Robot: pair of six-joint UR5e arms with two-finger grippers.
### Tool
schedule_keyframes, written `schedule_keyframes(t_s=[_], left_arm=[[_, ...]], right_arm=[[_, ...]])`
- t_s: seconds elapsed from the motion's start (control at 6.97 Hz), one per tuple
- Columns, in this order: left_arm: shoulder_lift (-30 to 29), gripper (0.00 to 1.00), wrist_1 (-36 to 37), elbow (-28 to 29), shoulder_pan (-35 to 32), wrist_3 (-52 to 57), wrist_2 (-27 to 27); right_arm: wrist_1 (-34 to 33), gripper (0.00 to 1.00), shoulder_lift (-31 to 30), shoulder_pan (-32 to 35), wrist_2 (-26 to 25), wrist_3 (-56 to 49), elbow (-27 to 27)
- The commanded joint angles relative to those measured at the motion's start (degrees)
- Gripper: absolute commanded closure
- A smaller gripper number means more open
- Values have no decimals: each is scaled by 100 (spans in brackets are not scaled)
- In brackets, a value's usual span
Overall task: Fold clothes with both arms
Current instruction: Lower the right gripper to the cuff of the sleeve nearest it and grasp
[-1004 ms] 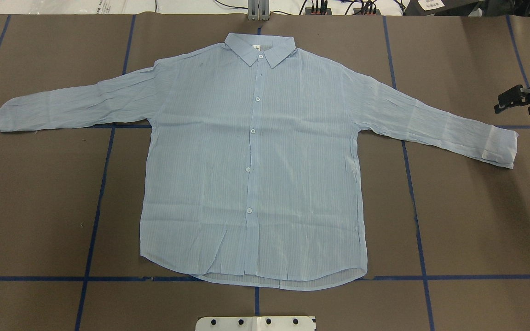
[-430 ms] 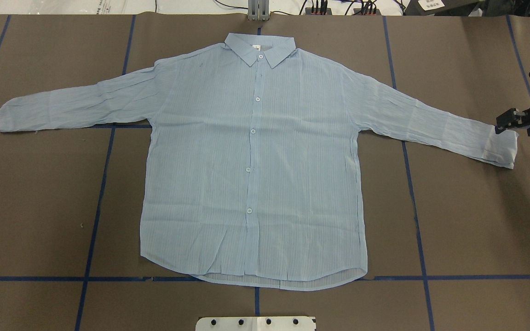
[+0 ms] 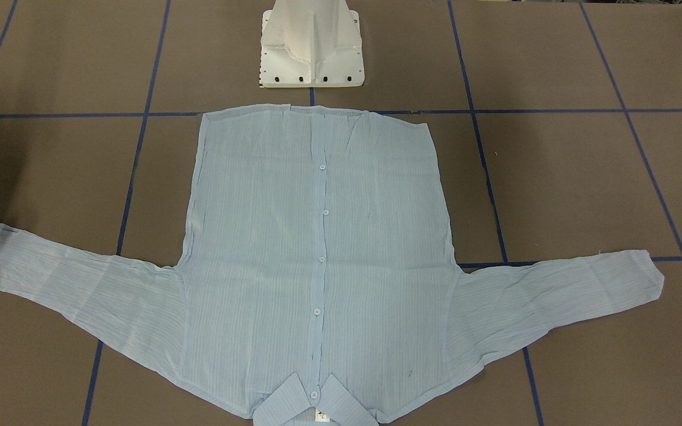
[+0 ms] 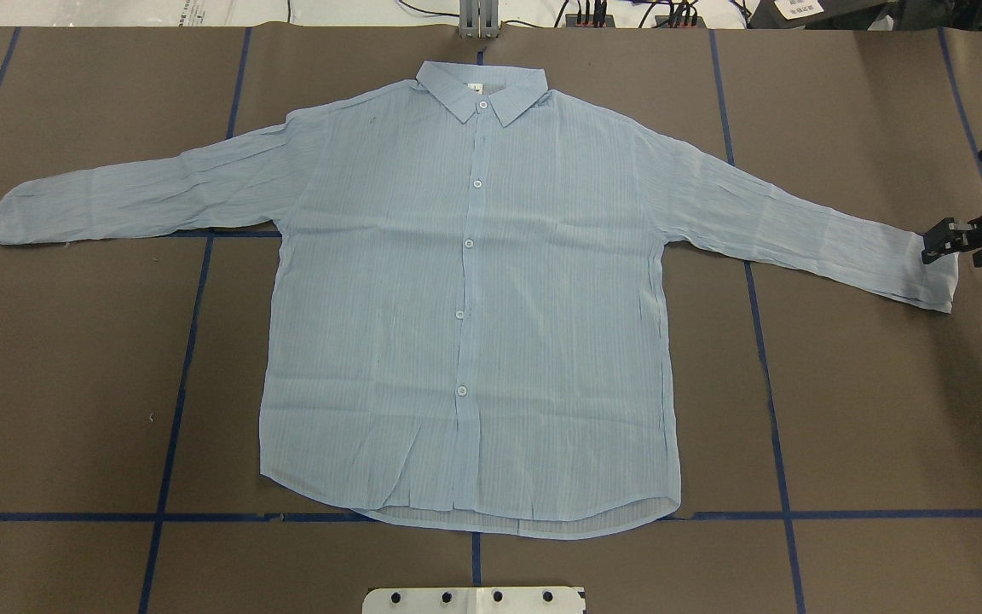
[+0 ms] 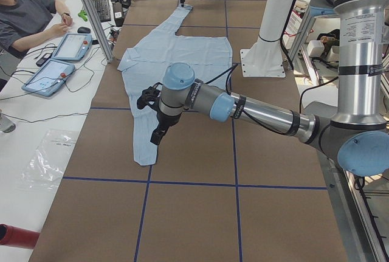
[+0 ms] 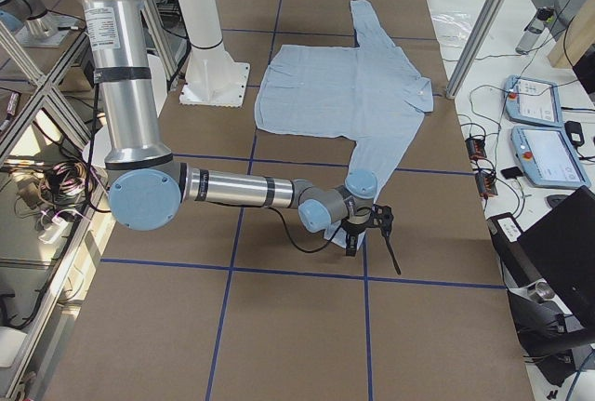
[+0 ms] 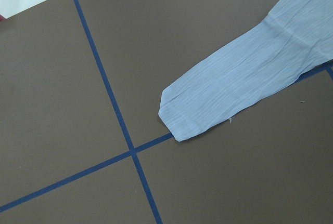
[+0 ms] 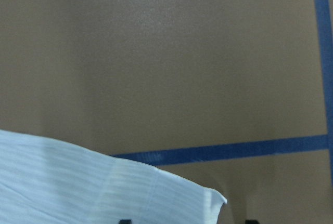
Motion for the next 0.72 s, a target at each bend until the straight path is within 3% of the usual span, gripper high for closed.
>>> schedule_keyframes(t_s=[0.0, 0.14, 0.43, 0.57], left_arm=[[22, 0, -15, 0, 0, 3, 0], [22, 0, -15, 0, 0, 3, 0], [22, 0, -15, 0, 0, 3, 0], [22, 0, -15, 0, 0, 3, 0]], right_arm=[[14, 91, -3, -6, 7, 206, 24], [14, 100, -3, -6, 16, 286, 42], [14, 100, 14, -6, 25, 296, 155], [-82, 100, 14, 3, 60, 322, 556]])
